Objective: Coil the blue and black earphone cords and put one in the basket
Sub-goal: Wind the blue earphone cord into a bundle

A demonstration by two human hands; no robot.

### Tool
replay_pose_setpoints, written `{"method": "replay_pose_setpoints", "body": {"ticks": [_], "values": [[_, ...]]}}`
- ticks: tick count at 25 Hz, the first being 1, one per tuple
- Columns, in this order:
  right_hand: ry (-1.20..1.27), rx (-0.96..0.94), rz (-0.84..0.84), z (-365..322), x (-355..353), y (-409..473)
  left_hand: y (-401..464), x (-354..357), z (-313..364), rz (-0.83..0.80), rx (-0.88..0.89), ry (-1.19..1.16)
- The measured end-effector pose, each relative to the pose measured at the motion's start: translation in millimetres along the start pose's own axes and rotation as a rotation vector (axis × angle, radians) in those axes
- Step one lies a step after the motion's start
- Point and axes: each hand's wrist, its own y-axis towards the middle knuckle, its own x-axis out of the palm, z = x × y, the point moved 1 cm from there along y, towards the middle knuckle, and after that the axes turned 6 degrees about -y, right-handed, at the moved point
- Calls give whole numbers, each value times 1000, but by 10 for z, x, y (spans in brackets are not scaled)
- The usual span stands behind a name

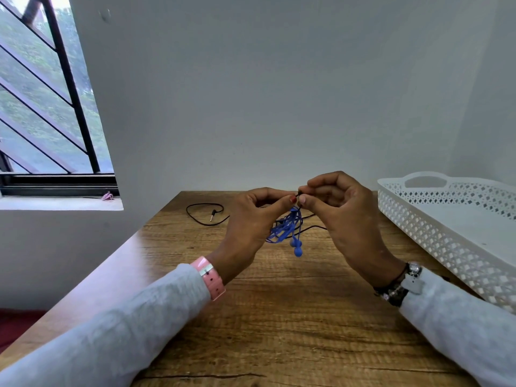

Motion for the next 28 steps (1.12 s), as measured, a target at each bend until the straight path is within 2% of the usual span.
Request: {"method": "replay_pose_setpoints", "body": {"ticks": [11, 15, 28], "values": [[-125, -18, -27, -21, 3, -7, -48, 28, -32, 52, 207, 322], [-94, 22, -25, -20, 7, -7, -67, 34, -20, 59, 259, 395], [-39, 60, 9, -31, 30, -43, -66, 48, -42, 90, 312, 402]]}}
